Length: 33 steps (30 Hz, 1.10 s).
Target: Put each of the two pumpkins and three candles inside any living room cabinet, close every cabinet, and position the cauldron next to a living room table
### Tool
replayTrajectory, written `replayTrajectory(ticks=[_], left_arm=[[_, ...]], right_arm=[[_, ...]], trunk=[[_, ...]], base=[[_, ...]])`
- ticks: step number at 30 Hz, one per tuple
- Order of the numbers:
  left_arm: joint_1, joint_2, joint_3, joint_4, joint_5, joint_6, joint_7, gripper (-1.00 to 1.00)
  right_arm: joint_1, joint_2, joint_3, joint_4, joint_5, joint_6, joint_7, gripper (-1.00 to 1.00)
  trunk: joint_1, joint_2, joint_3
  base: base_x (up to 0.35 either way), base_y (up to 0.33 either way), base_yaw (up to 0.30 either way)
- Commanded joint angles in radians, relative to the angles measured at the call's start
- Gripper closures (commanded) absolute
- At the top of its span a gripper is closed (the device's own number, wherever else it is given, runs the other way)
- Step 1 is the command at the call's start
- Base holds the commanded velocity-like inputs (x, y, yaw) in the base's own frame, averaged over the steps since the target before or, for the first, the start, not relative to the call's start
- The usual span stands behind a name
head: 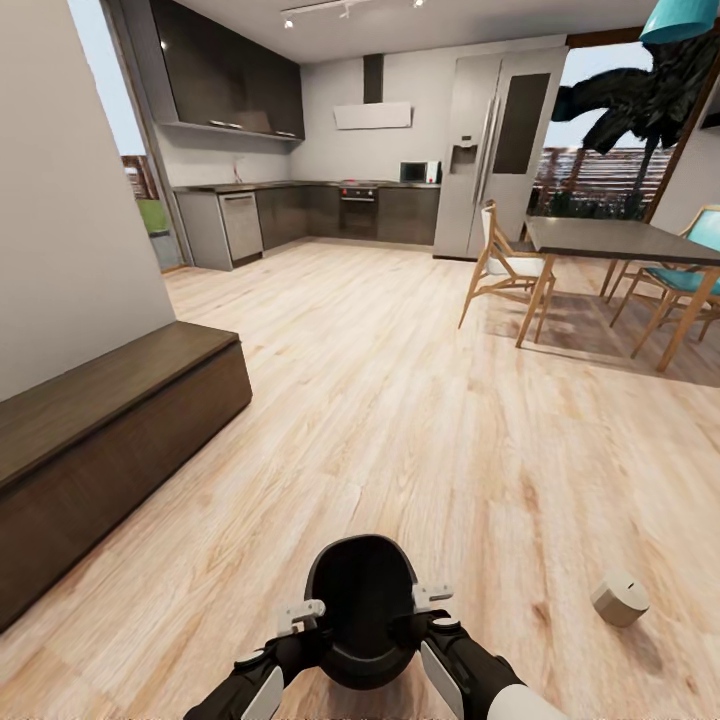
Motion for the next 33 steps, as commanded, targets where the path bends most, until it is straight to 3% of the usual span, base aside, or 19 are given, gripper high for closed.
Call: replayTrajectory(ticks=[1,33], left_arm=[[0.0,0.001,-0.004,0.0,0.003,0.004,0.002,-1.0],[0.0,0.002,-0.002,0.0,0.003,0.004,0.002,-1.0]], right_arm=[[0.0,-0.001,0.009,-0.002,-0.01,0.005,-0.008,-1.0],[-0.001,-0.001,0.009,-0.002,-0.01,0.007,-0.008,-1.0]], trunk=[[0.0,0.0,-0.001],[0.0,0.0,-0.001]], base=[[0.0,0.0,0.0],[0.0,0.0,0.0]])
